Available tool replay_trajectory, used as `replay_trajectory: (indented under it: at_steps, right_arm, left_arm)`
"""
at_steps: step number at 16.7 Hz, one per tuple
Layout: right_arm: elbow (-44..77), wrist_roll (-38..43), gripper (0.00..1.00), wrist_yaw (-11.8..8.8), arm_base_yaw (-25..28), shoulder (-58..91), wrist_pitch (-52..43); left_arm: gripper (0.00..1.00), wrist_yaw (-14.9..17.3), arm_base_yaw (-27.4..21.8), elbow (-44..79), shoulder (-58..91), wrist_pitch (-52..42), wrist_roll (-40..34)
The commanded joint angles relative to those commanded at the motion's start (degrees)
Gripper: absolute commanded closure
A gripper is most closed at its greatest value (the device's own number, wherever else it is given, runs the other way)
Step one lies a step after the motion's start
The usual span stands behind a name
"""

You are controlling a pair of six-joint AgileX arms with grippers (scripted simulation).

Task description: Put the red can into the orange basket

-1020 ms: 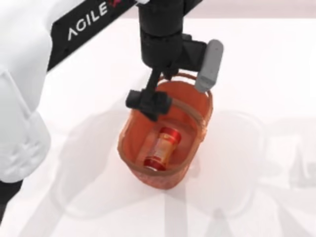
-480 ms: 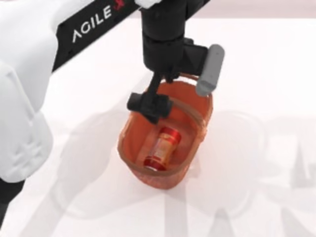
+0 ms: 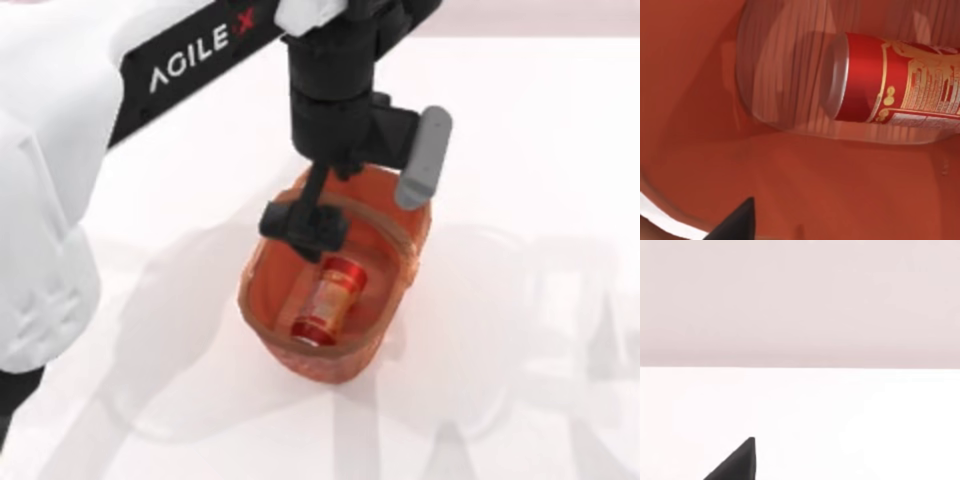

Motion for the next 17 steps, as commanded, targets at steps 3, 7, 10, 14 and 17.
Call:
replay_trajectory:
  at_steps: [3,7,10,14,17]
  right_arm:
    - [0.0,0.0,0.0,0.0,0.0,0.0,0.0]
    - [0.0,0.0,0.0,0.0,0.0,0.0,0.0]
    - [0.0,0.0,0.0,0.0,0.0,0.0,0.0]
    - [0.0,0.0,0.0,0.0,0.0,0.0,0.0]
    - [0.0,0.0,0.0,0.0,0.0,0.0,0.0]
  left_arm:
    - [0.23,0.0,0.0,0.0,0.0,0.0,0.0]
    - [0.53,0.0,0.0,0.0,0.0,0.0,0.0]
    - [0.75,0.0,0.0,0.0,0.0,0.0,0.0]
    - [1.0,0.0,0.0,0.0,0.0,0.0,0.0]
    - [1.0,0.0,0.0,0.0,0.0,0.0,0.0]
